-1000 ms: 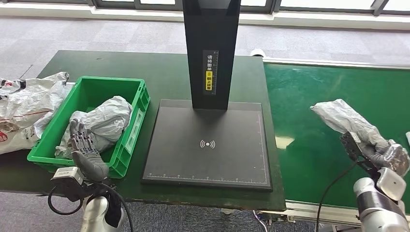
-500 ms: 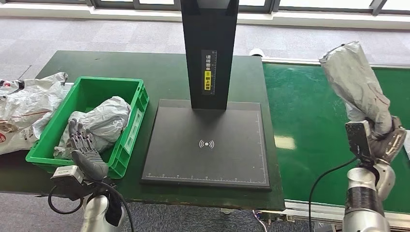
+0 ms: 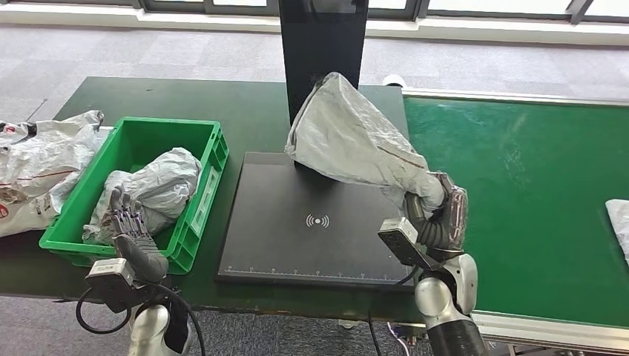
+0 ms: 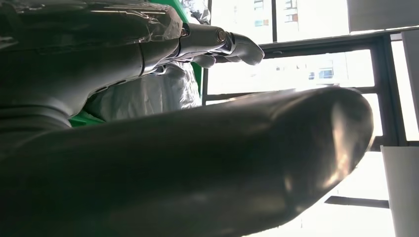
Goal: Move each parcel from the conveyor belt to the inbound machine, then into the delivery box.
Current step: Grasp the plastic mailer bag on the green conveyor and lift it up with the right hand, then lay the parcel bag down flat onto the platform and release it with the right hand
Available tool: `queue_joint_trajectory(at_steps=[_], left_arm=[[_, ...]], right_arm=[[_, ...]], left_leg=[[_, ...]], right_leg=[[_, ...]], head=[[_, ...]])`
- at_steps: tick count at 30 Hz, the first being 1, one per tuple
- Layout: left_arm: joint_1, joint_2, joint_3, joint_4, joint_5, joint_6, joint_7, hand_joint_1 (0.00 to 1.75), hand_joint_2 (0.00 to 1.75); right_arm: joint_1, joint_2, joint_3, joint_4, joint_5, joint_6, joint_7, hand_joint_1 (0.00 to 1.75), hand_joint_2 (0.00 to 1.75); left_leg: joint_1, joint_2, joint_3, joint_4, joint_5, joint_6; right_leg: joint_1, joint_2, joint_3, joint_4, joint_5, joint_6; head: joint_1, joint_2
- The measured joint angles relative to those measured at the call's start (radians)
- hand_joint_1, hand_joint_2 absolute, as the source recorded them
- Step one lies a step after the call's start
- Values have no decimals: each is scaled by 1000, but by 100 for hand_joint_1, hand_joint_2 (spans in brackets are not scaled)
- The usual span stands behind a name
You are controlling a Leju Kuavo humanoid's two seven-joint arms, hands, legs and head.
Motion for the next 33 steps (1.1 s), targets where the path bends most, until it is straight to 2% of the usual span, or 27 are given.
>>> queue_joint_trajectory(at_steps=[5, 6, 9, 10, 15, 28, 33], left_arm=[[30, -7, 0, -27, -48, 4, 20, 0, 0], [37, -9, -1, -36, -59, 4, 27, 0, 0], [56, -12, -5, -62, -82, 5, 48, 0, 0], [62, -12, -6, -69, -85, 5, 53, 0, 0], [84, -13, -12, -86, -85, 14, 60, 0, 0], [95, -13, -40, -99, -96, 71, 74, 0, 0], [72, -13, -48, -80, -27, 52, 95, 0, 0]], right_arm=[[14, 33, 43, 7, 74, -35, 50, 172, 175], [18, 39, 47, 11, 74, -34, 57, 139, 175], [28, 46, 50, 25, 72, -9, 87, 10, 175], [28, 46, 50, 31, 75, 2, 99, 0, 175], [16, 46, 50, 93, 105, 13, 149, 0, 175], [-8, 43, 45, 163, 89, 7, 149, 0, 175], [-8, 40, 40, 168, 60, -3, 137, 0, 175]], left_leg=[[0, 1, 0, 0, 0, 0], [0, 0, 0, 0, 0, 0], [0, 0, 0, 0, 0, 0], [0, 1, 0, 0, 0, 0], [0, 2, 0, 0, -1, -1], [0, 2, 0, 0, -1, -1], [0, 2, 0, 0, -1, -1]], right_leg=[[0, 1, -1, 0, 0, 0], [0, 0, -1, 0, 0, 0], [0, 0, -1, 0, 0, 0], [0, 1, -1, 0, 0, 0], [0, 1, -1, 0, 0, 0], [0, 1, -2, 0, 0, 0], [0, 2, -2, 0, 0, 0]], head=[[0, 0], [0, 0], [0, 0], [0, 0], [0, 0], [0, 0], [0, 0]])
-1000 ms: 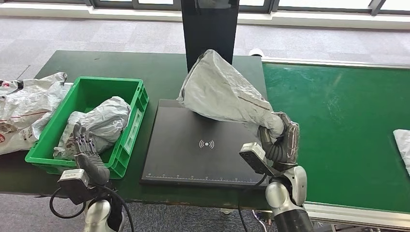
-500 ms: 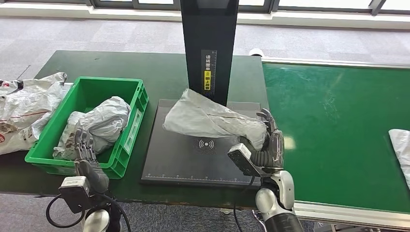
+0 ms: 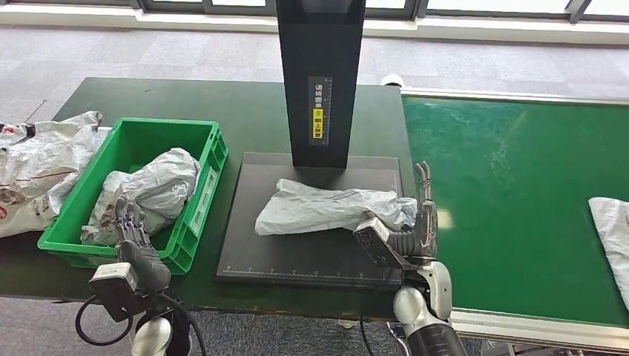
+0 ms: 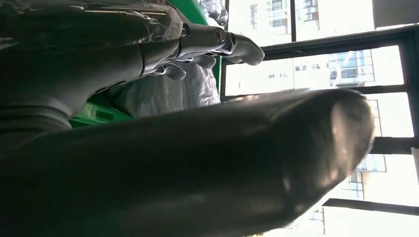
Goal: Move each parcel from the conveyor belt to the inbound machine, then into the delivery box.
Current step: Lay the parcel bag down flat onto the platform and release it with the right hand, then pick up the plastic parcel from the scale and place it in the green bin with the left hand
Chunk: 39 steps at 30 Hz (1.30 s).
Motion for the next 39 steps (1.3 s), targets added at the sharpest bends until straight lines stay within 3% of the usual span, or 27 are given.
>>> queue_joint_trajectory(at_steps=[9, 15, 19, 25, 35, 39], left_arm=[[-16, 1, -11, 27, 11, -6, 9, 0, 0], [-31, 6, -37, 64, -120, 85, 39, 0, 0], [-27, 10, -61, 81, -164, 86, 66, 0, 0], [-23, 27, -106, 98, -281, -2, 141, 0, 0], [-28, 37, -135, 132, -302, -16, 152, 0, 0], [-32, 41, -145, 139, -320, -46, 152, 0, 175]], right_arm=[[6, -6, -2, -6, -35, 3, -27, 0, 175], [61, -7, -2, -155, -95, 68, -57, 0, 175], [80, -13, -2, -244, -71, 123, -8, 0, 175], [101, -45, -2, -313, 18, 163, 77, 0, 175], [119, -66, -2, -358, 36, 177, 89, 0, 175], [124, -72, -2, -363, 54, 197, 111, 0, 175]], left_leg=[[0, 0, 0, 0, 0, 0], [0, 0, 0, 0, 0, 0], [0, 0, 0, 0, -1, 0], [0, 1, 0, 0, -1, 0], [0, 2, 0, 0, -1, 0], [0, 2, 0, 0, -1, 0]], right_leg=[[0, 0, 0, 0, 0, 0], [0, 0, 0, 0, 0, 0], [0, 1, 0, 0, 0, 0], [0, 1, 0, 0, 0, 0], [0, 2, -1, 0, 0, 0], [0, 1, -1, 0, 0, 0]], head=[[0, 0], [0, 0], [0, 0], [0, 0], [0, 0], [0, 0]])
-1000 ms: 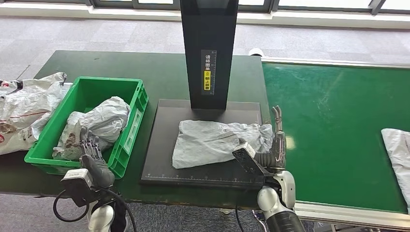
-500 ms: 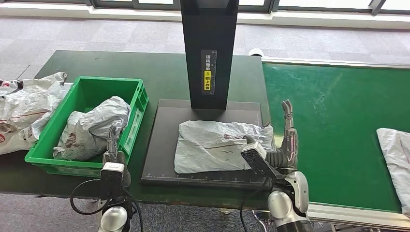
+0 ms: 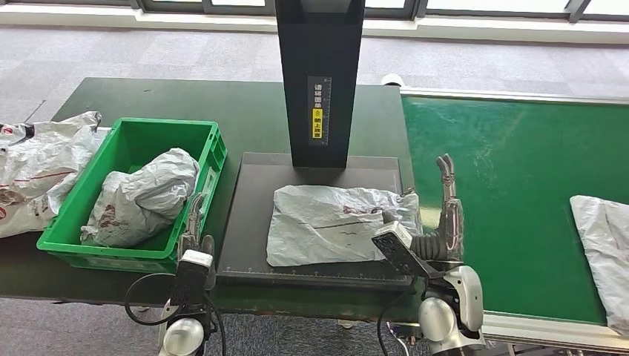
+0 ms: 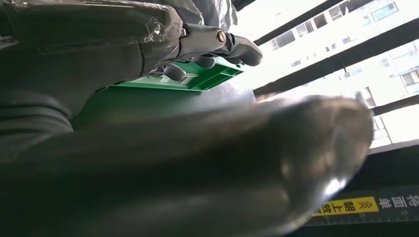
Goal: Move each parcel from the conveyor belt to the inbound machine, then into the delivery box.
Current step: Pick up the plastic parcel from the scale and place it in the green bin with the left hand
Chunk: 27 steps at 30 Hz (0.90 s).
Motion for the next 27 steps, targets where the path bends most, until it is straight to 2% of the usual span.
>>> queue_joint_trajectory(at_steps=[2, 5, 9, 11, 17, 21, 27], left_arm=[[-7, 4, -14, 6, -34, -30, -3, 0, 175], [-41, 7, -53, 36, -172, -41, 3, 0, 175], [-147, -1, -142, 151, -433, 15, 76, 0, 175], [-214, -12, -182, 237, -504, 48, 103, 0, 175], [-382, -49, -250, 500, -575, 102, 125, 0, 175], [-427, -63, -263, 593, -575, 118, 118, 0, 175], [-454, -71, -269, 658, -587, 126, 125, 0, 175]], right_arm=[[11, -4, 0, -11, -3, 14, 3, 0, 175], [41, -7, -1, -59, -47, 11, -50, 0, 175], [72, -3, 0, -144, -102, -19, -140, 0, 175], [78, 0, 6, -181, -127, -47, -176, 0, 175], [80, 1, 44, -257, -190, -106, -241, 0, 175], [80, 1, 52, -277, -197, -110, -242, 0, 175], [79, 1, 59, -287, -207, -113, -248, 0, 175]], left_leg=[[0, 0, 0, 0, 0, 0], [-1, -1, 0, 0, 0, 0], [-2, -2, 0, 1, 0, 0], [-2, -1, 0, 1, 0, 1], [-2, -1, 0, 1, 1, 1], [-2, -1, 0, 0, 1, 1], [-2, 0, 0, 0, 1, 1]], right_leg=[[0, 0, 0, 0, 0, 0], [-1, -1, 0, 0, 0, 0], [-2, -1, 0, 0, 1, 1], [-2, -1, 0, 0, 1, 2], [-2, 0, 1, 0, 2, 2], [-2, 0, 0, 0, 2, 2], [-2, 0, 0, 0, 2, 2]], head=[[0, 0], [0, 0], [0, 0], [0, 0], [0, 0], [0, 0], [0, 0]])
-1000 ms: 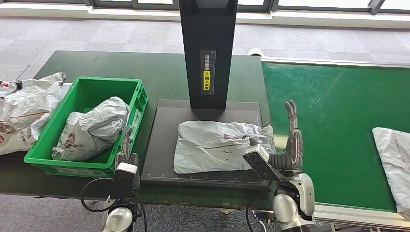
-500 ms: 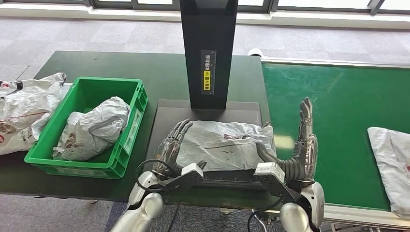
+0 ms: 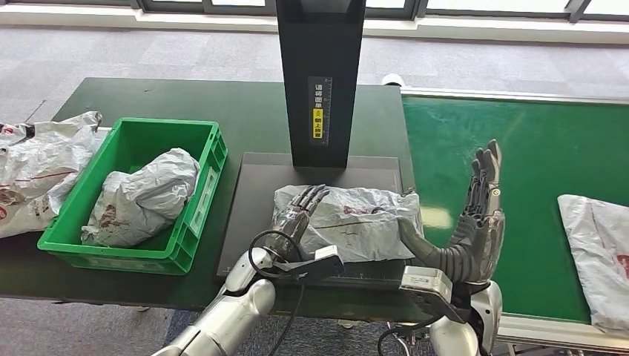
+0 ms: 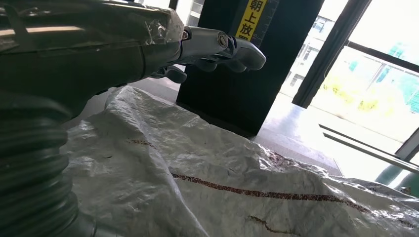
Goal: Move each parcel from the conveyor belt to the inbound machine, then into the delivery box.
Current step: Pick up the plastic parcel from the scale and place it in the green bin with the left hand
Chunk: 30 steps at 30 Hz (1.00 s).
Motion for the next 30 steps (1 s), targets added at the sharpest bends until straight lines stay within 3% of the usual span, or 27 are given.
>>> queue_joint_trajectory(at_steps=[10, 14, 19, 30], left_arm=[[-56, -42, -79, 122, -95, 70, 57, 0, 175], [-77, -50, -164, 143, -18, 72, 70, 175, 175], [-110, -51, -243, 205, 0, -15, 107, 175, 175], [-123, -34, -257, 289, 29, -96, 7, 175, 175]], right_arm=[[-41, 0, 34, -2, -68, -25, -38, 0, 175], [-68, 0, 47, -8, -80, -37, -32, 0, 175], [-104, -1, 69, -8, -96, -47, -33, 0, 175], [-126, -5, 89, -2, -102, -63, -36, 0, 175]], left_leg=[[0, 0, 0, 0, 0, 0], [0, -1, 0, 0, 0, 0], [0, 0, 0, 0, 0, 0], [0, -1, 0, 0, 0, 0]], right_leg=[[0, 0, 1, 0, 0, 0], [0, 0, 1, 0, 0, 0], [0, 0, 1, 0, 0, 0], [0, -1, 1, 0, 0, 0]], head=[[0, 0], [0, 0], [0, 0], [0, 0]])
